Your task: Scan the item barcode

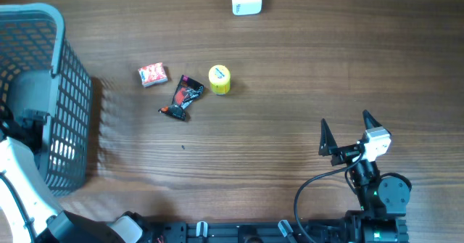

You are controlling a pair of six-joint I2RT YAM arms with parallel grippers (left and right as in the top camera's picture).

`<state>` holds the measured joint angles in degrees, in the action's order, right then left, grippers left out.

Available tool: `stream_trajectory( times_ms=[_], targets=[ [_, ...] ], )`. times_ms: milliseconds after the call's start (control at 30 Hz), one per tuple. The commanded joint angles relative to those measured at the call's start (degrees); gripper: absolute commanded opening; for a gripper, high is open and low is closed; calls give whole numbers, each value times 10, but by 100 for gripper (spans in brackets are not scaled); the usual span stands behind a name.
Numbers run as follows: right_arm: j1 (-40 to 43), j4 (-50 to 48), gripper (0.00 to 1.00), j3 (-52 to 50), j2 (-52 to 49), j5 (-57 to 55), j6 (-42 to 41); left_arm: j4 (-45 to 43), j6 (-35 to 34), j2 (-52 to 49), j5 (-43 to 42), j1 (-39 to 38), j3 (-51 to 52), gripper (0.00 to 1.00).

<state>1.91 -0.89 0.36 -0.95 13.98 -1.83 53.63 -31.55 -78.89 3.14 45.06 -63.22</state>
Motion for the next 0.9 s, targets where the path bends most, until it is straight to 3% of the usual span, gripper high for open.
stream_trajectory(
  times_ms=[0, 367, 867],
  targets=[
    [-2, -3, 100, -1, 2, 7, 2, 7, -22, -10, 28, -3, -5, 100],
    [-2, -3, 100, -1, 1, 7, 3, -15, -24, -138, 28, -3, -4, 100],
    [-2, -3, 100, -1, 1, 7, 3, -64, -24, -188, 17, -7, 18, 100]
  ],
)
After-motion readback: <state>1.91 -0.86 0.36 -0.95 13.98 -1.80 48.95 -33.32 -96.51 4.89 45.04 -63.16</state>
